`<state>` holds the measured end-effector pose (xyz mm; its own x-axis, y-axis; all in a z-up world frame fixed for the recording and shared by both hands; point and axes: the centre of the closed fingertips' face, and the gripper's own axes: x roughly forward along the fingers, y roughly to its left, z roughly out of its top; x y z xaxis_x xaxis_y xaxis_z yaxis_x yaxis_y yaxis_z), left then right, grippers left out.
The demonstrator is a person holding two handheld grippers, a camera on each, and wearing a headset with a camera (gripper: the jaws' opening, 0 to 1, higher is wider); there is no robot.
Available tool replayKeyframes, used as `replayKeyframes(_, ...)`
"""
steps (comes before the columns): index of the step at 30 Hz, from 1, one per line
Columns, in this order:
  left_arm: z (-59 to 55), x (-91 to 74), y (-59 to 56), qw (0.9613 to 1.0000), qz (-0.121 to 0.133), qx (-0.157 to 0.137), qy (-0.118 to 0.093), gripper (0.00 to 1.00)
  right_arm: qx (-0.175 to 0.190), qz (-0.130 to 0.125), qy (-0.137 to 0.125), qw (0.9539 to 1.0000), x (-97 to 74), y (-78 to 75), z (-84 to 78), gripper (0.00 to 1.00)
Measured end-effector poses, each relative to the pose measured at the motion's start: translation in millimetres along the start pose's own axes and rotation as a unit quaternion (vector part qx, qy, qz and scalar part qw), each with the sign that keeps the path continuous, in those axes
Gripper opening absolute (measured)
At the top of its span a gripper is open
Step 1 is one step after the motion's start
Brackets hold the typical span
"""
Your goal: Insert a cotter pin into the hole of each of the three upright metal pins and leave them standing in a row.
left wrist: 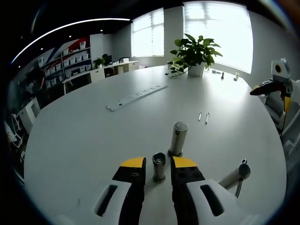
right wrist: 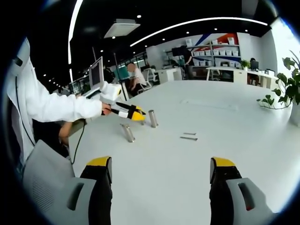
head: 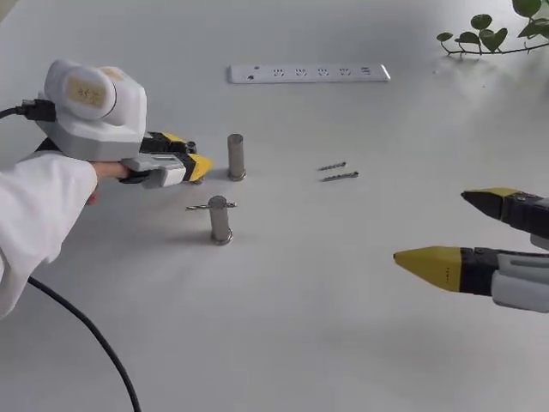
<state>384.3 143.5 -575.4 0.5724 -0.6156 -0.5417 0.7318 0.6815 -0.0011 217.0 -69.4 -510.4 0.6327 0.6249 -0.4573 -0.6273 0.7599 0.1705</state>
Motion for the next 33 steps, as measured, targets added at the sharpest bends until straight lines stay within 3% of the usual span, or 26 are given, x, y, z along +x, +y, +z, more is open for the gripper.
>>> replayKeyframes(4,-1.2,0.8,-0.6,1.0,0.0,0.002,0.004,0.09,0.001,-0.001,-0.003,1.0,-0.5,-0.3,1.5,0.84)
replayKeyframes(7,-5.0,2.1,-1.7,0.9999,-0.001,-0.001,0.016,0.08,-0.003,-0.003,-0.01,0.9999,-3.3,-0.7,4.7,0.82)
replayKeyframes(13,-4.8,1.1,-0.9,0.9993,0.009,-0.031,0.017,0.07,0.0,-0.005,-0.024,0.9997,-8.3,-0.4,9.6,0.81)
replayKeyframes(16,-4.6,-0.6,2.5,0.9992,0.017,-0.032,0.017,0.07,0.004,-0.007,-0.027,0.9996,-10.6,-1.5,9.2,0.81)
replayKeyframes(20,7.3,-8.2,8.5,0.9989,0.027,-0.038,-0.001,0.07,0.012,-0.01,-0.032,0.9994,-14.5,-2.6,9.8,0.8)
replayKeyframes(24,14.5,-16.3,9.3,0.9985,0.028,-0.047,0.006,0.07,0.01,-0.01,-0.034,0.9993,-16.3,-2.0,10.9,0.81)
replayKeyframes(31,42.3,-40.3,9.7,0.998,0.025,-0.058,-0.004,0.07,0.011,-0.001,-0.04,0.9991,-16.4,3.1,14.3,0.79)
replayKeyframes(32,44.0,-42.1,8.5,0.9981,0.024,-0.057,-0.004,0.07,0.01,0.0,-0.04,0.9991,-16.5,3.5,14.7,0.79)
replayKeyframes(33,52.5,-49.2,4.3,0.9992,0.021,-0.035,-0.007,0.07,0.009,0.0,-0.042,0.9991,-17.0,4.0,15.9,0.8)
